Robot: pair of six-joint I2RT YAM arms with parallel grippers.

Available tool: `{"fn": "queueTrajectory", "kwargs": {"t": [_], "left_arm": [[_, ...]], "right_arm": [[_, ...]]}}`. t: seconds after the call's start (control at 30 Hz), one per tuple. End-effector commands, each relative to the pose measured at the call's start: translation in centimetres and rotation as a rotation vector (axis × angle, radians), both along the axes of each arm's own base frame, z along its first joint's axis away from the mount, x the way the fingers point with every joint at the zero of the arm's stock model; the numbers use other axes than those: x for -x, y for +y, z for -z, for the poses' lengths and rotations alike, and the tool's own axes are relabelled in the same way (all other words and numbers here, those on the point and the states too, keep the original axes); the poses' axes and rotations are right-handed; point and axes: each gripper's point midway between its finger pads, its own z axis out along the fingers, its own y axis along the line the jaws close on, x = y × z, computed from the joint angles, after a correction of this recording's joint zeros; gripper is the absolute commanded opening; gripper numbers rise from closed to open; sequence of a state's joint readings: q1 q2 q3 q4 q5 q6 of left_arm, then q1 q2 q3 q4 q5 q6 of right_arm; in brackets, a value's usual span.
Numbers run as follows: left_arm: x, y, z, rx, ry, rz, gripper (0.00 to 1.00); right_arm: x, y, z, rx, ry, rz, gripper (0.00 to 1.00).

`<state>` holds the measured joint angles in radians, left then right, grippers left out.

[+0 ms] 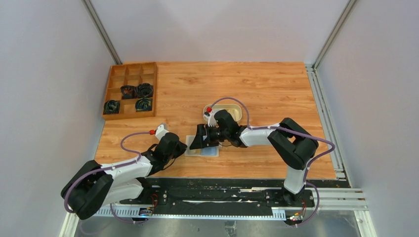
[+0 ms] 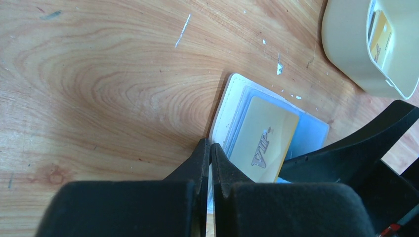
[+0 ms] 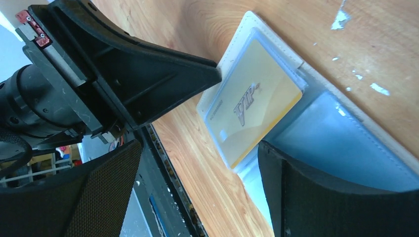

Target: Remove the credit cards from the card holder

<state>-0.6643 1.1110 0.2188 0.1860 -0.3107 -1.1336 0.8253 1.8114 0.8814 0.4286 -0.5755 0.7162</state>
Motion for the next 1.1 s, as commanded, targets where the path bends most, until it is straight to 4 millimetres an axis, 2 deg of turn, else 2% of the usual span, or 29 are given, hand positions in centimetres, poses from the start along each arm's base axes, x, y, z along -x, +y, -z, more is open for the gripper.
{"fn": "queueTrajectory", "kwargs": {"t": [0.0, 0.1, 0.23, 0.53, 0.8, 0.9, 1.03, 1.07], "left_arm": [[0.7, 1.3, 1.5, -0.079, 0.043, -0.014, 0.00], [0.8, 1.3, 1.6, -0.081, 0.046, -0.014, 0.00], [0.8, 1.3, 1.6, -0.080, 0.045, -0.015, 0.00], [0.9, 1.4, 1.7, -0.082, 0.046, -0.013, 0.00], [1.0, 1.4, 1.9, -0.083, 0.053, -0.013, 0.00], [0.9, 1.4, 1.9, -0.084, 0.052, -0.011, 0.00], [1.0, 1.4, 1.9, -0.085, 0.052, -0.010, 0.00], [1.0, 1.4, 1.9, -0.085, 0.052, -0.011, 0.00]], "right_arm": [[1.3, 0.4, 0.8, -0.008, 0.060, -0.011, 0.91], [1.3, 0.5, 1.3, -0.011, 0.096, 0.006, 0.91], [1.4, 0.9, 0.8, -0.065, 0.122, 0.026, 0.91], [0.6, 1.6, -2.2, -0.266, 0.098, 0.102, 0.86], [0.8, 1.6, -4.3, -0.386, 0.067, 0.099, 0.86], [0.5, 2.1, -3.8, -0.393, 0.099, 0.102, 0.84], [0.4, 3.3, -1.9, -0.287, 0.158, 0.076, 0.82], [0.7, 3.4, -0.9, -0.226, 0.183, 0.070, 0.82]]}}
